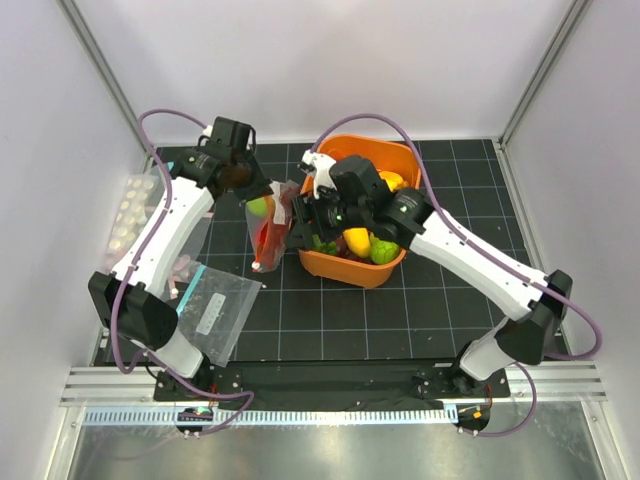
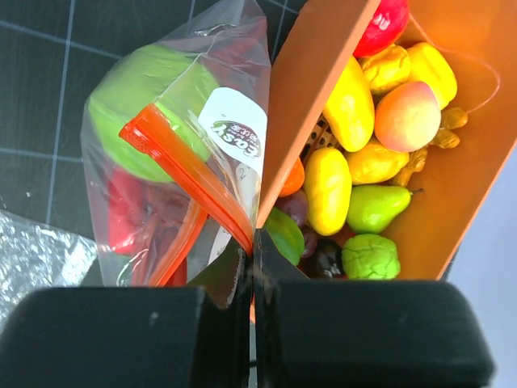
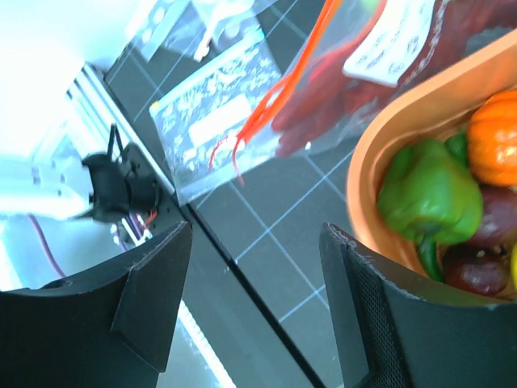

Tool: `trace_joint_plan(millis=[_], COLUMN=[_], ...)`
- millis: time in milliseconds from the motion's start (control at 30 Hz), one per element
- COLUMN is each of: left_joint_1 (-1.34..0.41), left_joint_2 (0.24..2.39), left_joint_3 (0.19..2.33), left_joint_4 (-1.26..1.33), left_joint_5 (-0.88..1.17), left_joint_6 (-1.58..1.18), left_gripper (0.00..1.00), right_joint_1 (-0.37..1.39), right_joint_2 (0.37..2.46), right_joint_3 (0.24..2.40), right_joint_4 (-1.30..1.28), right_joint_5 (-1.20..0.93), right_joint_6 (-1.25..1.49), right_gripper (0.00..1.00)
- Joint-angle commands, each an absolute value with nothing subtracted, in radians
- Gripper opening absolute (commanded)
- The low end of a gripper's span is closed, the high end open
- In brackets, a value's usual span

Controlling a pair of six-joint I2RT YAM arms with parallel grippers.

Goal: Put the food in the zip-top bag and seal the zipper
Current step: Zip the zipper food storage bag at the center of the board.

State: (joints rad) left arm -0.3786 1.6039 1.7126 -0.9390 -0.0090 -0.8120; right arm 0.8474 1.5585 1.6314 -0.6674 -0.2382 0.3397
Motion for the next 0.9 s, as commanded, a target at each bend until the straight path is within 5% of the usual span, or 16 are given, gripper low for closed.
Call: trace_joint_plan(millis=[0,467,867], left_joint_1=[-0.374,-0.371,-0.373], left_joint_2=[1.588,1.591,1.568], left_joint_3=[1.799,2.088,2.105], left_joint_4=[-0.963,-1.183,-1.226], left_joint_5=[-0.006,-0.147,-0.167], left_joint_6=[-0.871,-1.055,-1.104], left_gripper=[0.00,0.00,0.00], right_joint_1=[0.864,0.930,0.972], right_joint_2=[1.514,1.555,1.560], right_joint_3=[1.549,1.632,1.686], right_joint_4=[-0.623,-0.594,-0.566], right_joint_5=[-0.169,-0.150,-0.138], right_joint_6=[0.307,0.313,0.204], right_gripper=[0.71,0.72,0.77])
